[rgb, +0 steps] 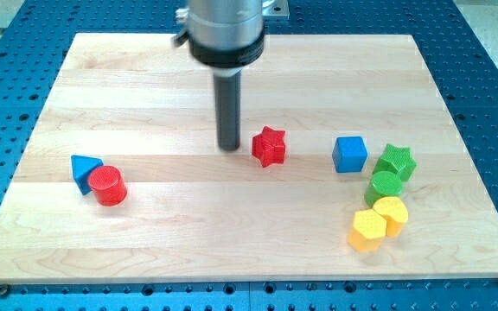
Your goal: Touch the bottom of cube
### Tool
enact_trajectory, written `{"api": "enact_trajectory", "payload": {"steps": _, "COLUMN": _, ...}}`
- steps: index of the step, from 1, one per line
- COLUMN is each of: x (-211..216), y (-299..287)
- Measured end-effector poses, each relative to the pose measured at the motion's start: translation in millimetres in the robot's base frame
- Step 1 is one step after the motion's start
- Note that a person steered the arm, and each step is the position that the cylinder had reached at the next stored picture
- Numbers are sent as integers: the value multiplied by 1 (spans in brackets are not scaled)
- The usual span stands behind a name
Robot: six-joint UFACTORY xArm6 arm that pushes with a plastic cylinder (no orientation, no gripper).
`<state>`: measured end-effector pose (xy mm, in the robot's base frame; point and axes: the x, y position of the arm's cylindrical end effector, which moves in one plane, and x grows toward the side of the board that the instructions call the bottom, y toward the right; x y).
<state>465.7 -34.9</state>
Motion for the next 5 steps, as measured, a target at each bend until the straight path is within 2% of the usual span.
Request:
{"api": "enact_trajectory", "payload": {"steps": 1, "x": 7, "y": 38}}
{"api": "enact_trajectory", "payload": {"steps": 2, "x": 12, "y": 51}}
{"api": "enact_trajectory", "payload": {"steps": 3, "x": 36, "y": 87}}
{"api": "enact_trajectory", "payload": {"steps": 4, "x": 41, "y": 130}}
{"api": "enact_trajectory", "payload": {"steps": 5, "x": 33, "y": 147}}
